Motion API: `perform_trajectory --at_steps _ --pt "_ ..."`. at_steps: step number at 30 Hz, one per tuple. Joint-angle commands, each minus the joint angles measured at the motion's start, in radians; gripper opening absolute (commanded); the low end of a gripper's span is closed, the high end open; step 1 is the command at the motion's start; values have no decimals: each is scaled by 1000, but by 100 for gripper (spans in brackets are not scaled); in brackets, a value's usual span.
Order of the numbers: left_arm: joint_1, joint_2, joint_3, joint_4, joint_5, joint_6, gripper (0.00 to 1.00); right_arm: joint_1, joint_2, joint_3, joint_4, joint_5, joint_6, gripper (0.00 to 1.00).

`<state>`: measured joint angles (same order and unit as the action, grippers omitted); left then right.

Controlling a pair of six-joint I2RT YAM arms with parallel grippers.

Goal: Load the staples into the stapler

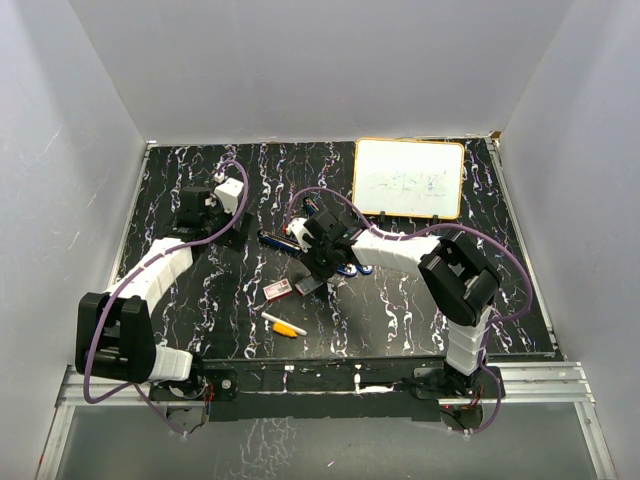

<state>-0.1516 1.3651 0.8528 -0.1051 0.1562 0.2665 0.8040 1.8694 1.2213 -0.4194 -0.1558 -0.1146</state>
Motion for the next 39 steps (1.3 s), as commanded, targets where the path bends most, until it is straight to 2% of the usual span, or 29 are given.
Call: perform_trajectory --at_steps 1,21,33,39 --pt "1 -37 -6 4 6 10 97 -3 14 31 13 2 -11 26" --pt "2 -46 -19 7 5 23 97 -5 37 23 8 22 -25 30" --pt "2 -44 -22 9 8 27 97 -5 24 49 -2 47 -45 22" --pt "3 -47 -13 1 8 33 97 -6 21 82 -22 23 -56 23"
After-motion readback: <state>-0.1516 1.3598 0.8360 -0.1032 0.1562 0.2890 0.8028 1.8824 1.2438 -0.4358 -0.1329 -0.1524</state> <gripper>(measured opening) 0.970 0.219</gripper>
